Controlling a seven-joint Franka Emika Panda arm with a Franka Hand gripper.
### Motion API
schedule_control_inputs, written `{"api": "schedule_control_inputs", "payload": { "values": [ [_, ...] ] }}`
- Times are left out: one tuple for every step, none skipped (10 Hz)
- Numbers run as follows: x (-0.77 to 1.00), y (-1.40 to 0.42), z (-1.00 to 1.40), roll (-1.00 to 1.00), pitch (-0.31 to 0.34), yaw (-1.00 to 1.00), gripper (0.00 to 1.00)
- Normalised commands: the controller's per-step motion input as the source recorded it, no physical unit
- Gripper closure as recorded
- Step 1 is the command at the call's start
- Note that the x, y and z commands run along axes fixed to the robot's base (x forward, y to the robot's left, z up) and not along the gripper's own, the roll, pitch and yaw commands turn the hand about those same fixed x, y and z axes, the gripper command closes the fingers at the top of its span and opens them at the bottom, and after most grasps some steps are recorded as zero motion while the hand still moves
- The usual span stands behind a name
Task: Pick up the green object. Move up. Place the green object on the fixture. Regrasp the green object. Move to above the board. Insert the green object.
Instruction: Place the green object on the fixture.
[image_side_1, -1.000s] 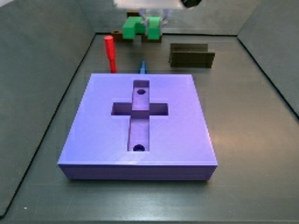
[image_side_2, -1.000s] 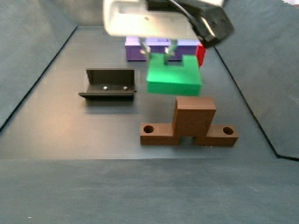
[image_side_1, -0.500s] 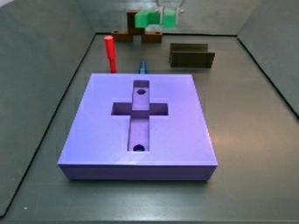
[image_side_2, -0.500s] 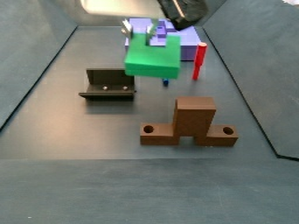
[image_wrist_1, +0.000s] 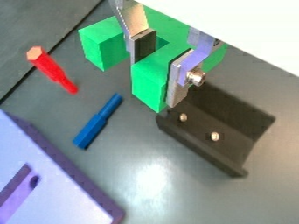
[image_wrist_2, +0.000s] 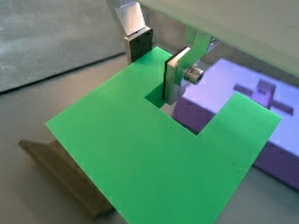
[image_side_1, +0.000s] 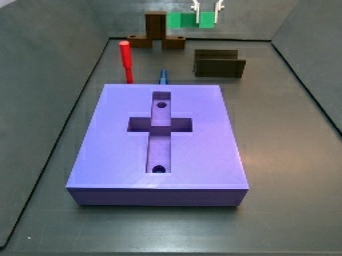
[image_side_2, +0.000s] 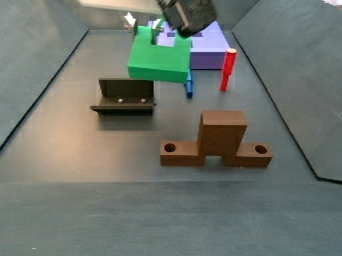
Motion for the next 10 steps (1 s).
{"api": "schedule_control_inputs", "payload": {
  "values": [
    [0.94, 0.00, 0.00, -0.77, 0.037, -0.01, 1.00],
    [0.94, 0.00, 0.00, -0.78, 0.034, -0.01, 1.00],
    [0.89, 0.00, -0.08, -0.77, 0.000, 0.00, 1.00],
    [0.84, 0.00, -0.21, -0.77, 0.000, 0.00, 1.00],
    [0.93, 0.00, -0.30, -0.66, 0.000, 0.00, 1.00],
    [1.00, 0.00, -0.33, -0.52, 0.000, 0.00, 1.00],
    [1.00, 0.00, -0.33, -0.36, 0.183, 0.00, 1.00],
    [1.00, 0.00, -0.21, -0.36, 0.229, 0.00, 1.00],
    [1.00, 0.00, -0.14, -0.31, 0.257, 0.00, 1.00],
    [0.95, 0.00, -0.13, -0.27, 0.226, 0.00, 1.00]
  ]
}}
